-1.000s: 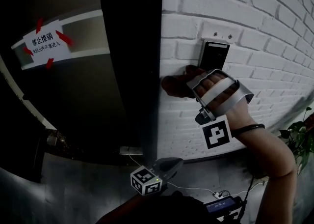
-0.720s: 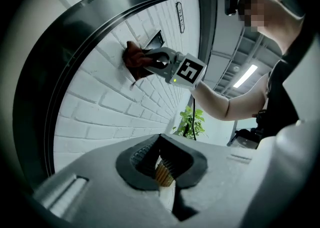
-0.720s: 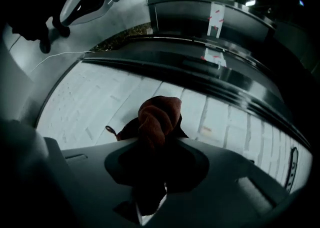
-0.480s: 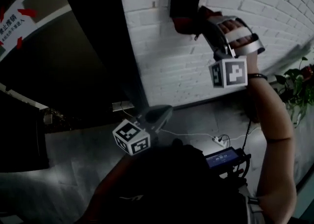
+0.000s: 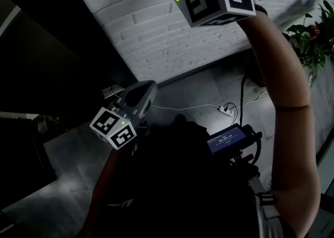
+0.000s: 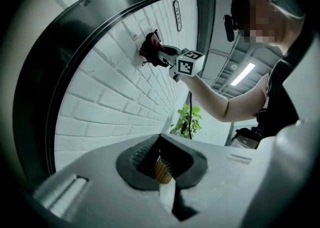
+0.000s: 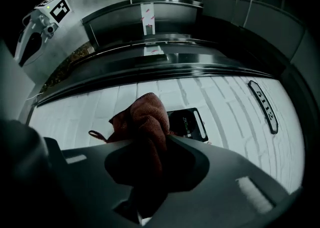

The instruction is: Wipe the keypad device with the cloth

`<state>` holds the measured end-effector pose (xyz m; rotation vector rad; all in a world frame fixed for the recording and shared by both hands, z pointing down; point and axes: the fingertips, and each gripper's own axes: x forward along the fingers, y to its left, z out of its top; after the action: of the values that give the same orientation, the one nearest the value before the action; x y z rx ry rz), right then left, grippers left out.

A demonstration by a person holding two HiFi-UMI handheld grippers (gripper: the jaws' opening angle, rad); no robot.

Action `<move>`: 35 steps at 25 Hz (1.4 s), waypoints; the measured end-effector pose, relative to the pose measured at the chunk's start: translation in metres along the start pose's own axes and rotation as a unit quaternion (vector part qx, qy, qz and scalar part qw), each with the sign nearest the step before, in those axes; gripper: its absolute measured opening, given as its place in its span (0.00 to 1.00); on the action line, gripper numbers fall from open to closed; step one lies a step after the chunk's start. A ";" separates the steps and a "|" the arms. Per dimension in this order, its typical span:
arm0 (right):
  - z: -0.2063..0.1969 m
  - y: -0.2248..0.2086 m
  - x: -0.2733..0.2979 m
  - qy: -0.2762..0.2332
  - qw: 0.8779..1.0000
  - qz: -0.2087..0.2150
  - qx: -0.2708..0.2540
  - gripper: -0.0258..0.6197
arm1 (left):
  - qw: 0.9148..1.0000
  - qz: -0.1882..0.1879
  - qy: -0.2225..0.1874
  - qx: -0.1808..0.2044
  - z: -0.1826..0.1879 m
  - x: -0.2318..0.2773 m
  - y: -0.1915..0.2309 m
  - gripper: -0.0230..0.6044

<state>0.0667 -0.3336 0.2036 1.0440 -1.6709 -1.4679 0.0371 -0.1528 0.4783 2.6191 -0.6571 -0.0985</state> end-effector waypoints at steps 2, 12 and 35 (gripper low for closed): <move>0.007 -0.014 0.003 -0.004 1.000 -0.010 -0.012 0.18 | 1.000 0.000 -0.002 0.002 -0.001 -0.006 -0.002 0.04; 0.036 -0.092 -0.003 -0.021 0.994 -0.112 -0.003 0.18 | 1.000 0.001 -0.005 0.000 -0.016 -0.013 0.006 0.04; 0.001 0.225 -0.115 -0.070 0.780 0.242 0.572 0.18 | 0.999 0.032 -0.002 0.043 -0.009 -0.040 0.003 0.04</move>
<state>0.0874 -0.2203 0.4288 0.9035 -2.7463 -0.0558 0.0020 -0.1329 0.4860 2.6769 -0.7623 -0.0565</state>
